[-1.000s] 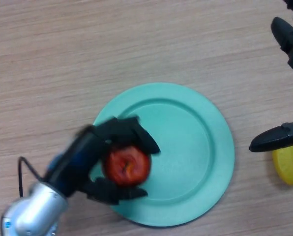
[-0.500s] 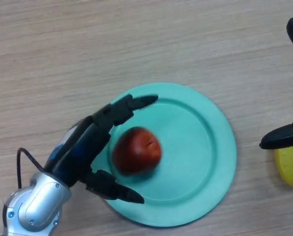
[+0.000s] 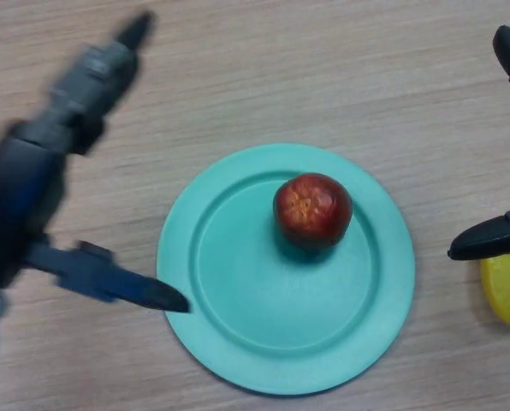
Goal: Pick up the red apple and place it on the plate
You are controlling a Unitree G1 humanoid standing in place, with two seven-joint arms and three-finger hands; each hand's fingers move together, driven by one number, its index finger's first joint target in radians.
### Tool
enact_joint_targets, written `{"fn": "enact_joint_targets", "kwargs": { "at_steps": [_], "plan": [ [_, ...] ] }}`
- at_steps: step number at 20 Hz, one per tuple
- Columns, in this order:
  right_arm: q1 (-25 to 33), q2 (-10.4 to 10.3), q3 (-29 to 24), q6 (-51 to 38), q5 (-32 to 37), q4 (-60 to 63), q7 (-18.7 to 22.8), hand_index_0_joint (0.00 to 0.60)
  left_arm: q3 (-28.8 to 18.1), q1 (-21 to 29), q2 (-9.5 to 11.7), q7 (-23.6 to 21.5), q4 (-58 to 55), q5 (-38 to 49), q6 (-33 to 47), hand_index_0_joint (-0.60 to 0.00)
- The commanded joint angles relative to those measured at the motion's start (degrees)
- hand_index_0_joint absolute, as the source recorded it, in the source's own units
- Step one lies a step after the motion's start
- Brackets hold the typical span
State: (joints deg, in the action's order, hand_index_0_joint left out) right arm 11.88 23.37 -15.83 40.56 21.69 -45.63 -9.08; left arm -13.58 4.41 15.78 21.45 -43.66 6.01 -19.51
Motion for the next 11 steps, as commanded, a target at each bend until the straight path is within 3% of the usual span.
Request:
{"fn": "enact_joint_targets", "kwargs": {
  "at_steps": [1, 2, 4, 11],
  "plan": [
    [1.73, 1.51, -3.01, -7.7, 1.44, -3.22, 0.21, 0.0, -7.28, 2.37, 4.3, -4.03, -4.82, 7.46, -1.38, 0.0],
    [1.89, 1.62, -2.89, -7.62, 1.7, -3.6, 0.34, 0.0, -9.52, 2.62, 5.88, -5.21, -5.95, 10.99, -4.34, 0.0],
    [1.6, 1.34, -2.38, -7.67, 1.76, -4.14, 0.51, 0.0, -10.62, 1.04, 6.68, -4.4, -6.31, 10.79, -2.28, 0.0],
    [0.77, -0.1, -0.71, -8.31, 1.0, -3.36, -0.16, 0.0, -12.96, -0.03, 7.05, -5.32, -6.65, 12.08, -1.77, 0.0]
  ]
}}
